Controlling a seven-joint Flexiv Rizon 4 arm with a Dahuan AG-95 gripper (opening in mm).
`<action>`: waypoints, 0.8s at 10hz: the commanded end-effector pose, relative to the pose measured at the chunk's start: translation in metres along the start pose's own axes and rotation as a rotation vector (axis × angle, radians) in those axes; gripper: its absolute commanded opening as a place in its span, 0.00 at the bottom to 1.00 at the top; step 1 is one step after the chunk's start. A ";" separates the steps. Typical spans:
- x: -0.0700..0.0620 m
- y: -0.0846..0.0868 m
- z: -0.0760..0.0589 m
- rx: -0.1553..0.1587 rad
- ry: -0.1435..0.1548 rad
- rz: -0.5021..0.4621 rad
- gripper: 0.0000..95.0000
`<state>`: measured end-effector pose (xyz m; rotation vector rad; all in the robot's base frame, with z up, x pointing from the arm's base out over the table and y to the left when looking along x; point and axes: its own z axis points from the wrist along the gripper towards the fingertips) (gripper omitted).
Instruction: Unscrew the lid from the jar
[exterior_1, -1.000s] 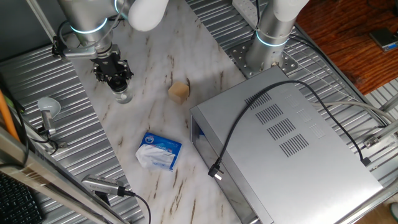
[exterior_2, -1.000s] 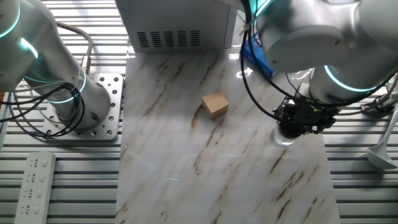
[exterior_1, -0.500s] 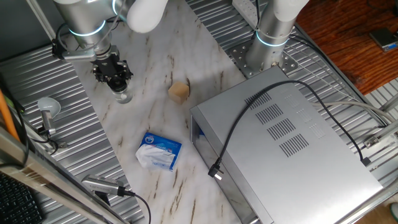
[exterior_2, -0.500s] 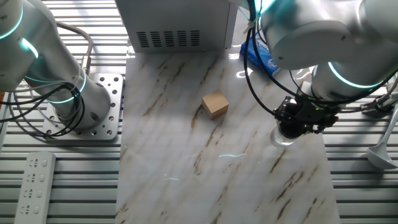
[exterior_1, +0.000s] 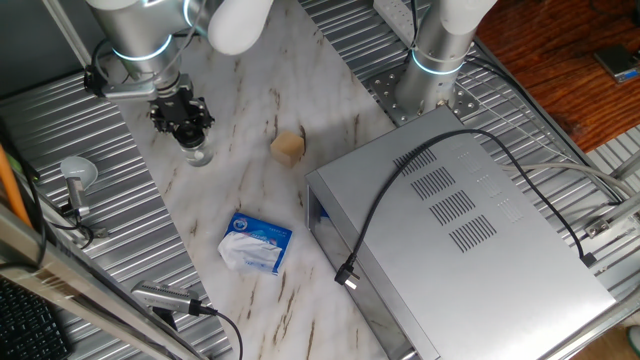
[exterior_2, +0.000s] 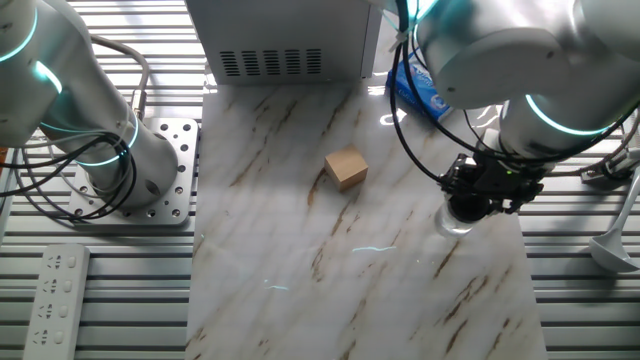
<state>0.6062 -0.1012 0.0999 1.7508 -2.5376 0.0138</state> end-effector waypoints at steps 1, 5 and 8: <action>0.000 -0.001 0.007 -0.001 -0.001 -0.008 0.40; 0.000 -0.001 0.007 0.012 0.017 -0.088 0.40; 0.000 0.000 0.007 0.016 0.023 -0.121 0.40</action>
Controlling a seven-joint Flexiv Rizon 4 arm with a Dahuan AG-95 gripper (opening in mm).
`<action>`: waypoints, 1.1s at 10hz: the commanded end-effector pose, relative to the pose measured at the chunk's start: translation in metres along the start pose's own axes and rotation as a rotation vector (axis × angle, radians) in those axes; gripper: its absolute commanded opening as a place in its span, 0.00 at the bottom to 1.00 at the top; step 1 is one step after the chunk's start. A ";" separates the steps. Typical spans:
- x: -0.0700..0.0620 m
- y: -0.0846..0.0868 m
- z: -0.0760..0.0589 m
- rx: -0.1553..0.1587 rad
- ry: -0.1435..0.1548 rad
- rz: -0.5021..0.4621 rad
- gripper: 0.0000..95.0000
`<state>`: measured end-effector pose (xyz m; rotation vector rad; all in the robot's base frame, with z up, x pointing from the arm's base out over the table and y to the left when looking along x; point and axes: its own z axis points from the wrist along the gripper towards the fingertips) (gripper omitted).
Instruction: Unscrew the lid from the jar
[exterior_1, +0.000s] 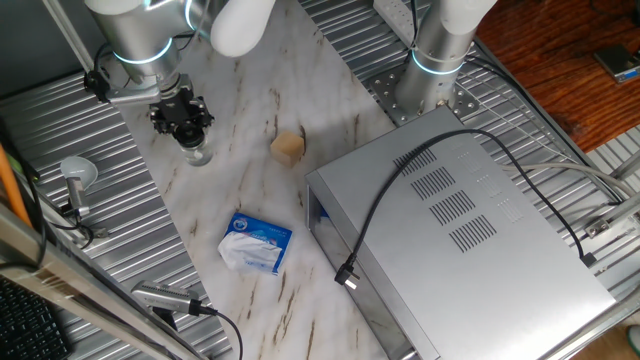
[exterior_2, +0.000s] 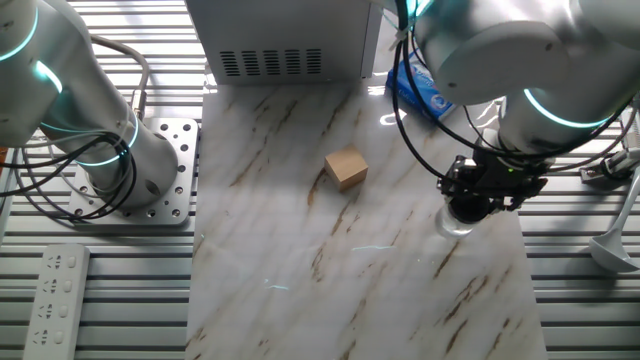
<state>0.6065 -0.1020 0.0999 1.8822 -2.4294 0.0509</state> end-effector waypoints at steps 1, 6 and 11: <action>-0.001 0.000 0.007 0.007 -0.002 -0.016 0.40; -0.001 0.000 0.006 0.015 -0.012 -0.012 0.60; -0.001 0.000 0.005 0.005 -0.018 -0.013 0.80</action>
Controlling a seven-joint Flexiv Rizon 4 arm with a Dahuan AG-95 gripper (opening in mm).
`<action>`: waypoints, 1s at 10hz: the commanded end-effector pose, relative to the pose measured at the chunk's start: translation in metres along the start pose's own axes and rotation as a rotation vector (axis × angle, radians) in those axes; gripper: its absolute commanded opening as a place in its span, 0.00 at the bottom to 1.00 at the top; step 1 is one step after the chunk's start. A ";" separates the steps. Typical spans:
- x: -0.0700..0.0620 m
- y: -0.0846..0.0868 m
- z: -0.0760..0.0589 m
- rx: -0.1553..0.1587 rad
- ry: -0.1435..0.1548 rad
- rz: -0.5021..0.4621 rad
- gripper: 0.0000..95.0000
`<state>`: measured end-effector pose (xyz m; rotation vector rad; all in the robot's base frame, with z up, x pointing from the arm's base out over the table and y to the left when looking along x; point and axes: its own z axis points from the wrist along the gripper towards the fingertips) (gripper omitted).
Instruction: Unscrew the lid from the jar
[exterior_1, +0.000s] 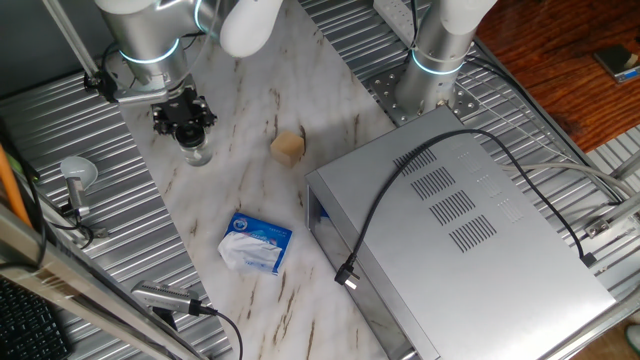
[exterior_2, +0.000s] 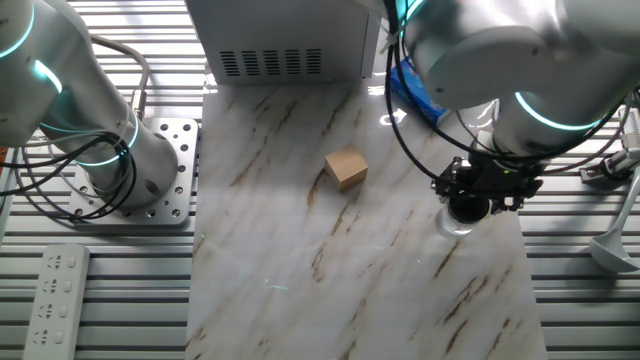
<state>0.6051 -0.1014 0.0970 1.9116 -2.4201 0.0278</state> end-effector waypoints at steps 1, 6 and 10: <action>0.000 -0.002 0.001 0.005 -0.003 0.014 0.80; 0.001 -0.001 -0.003 0.004 -0.007 0.103 0.80; 0.001 -0.001 -0.004 0.000 -0.008 0.161 0.80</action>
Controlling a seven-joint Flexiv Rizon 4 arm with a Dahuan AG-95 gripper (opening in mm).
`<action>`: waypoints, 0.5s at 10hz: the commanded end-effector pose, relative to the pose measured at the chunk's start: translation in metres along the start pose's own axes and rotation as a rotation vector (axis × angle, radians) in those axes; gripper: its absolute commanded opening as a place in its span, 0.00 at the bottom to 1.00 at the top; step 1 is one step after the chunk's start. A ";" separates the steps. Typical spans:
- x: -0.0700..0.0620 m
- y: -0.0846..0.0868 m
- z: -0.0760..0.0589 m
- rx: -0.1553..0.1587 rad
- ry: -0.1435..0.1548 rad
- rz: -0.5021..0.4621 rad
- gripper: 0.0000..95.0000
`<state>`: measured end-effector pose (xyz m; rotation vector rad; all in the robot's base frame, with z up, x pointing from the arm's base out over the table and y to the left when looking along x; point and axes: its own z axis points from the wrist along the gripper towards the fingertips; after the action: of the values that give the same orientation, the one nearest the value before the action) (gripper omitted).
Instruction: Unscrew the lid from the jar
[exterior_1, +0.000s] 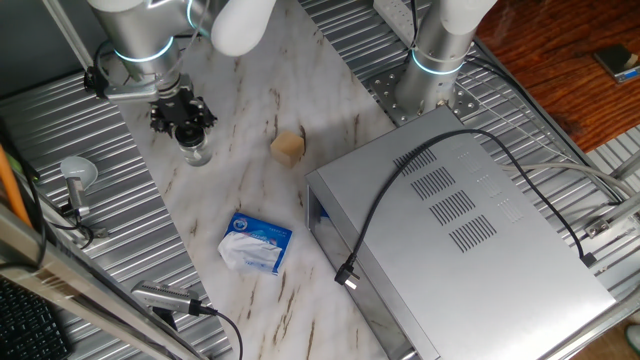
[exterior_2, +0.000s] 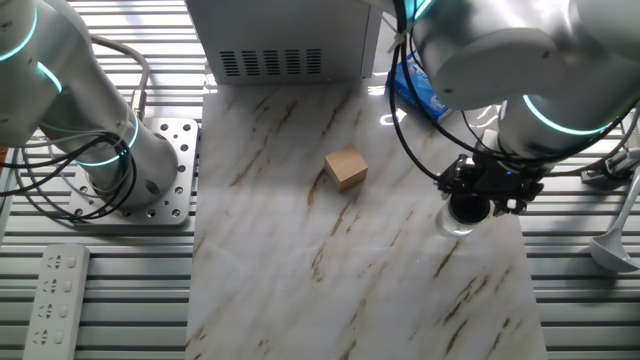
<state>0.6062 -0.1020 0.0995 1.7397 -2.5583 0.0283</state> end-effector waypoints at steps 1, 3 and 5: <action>0.000 0.000 -0.002 -0.003 0.001 0.034 0.80; 0.001 0.001 -0.007 -0.008 -0.001 0.089 0.80; 0.001 0.001 -0.011 -0.016 -0.007 0.139 0.80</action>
<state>0.6057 -0.1021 0.1094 1.5735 -2.6605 0.0141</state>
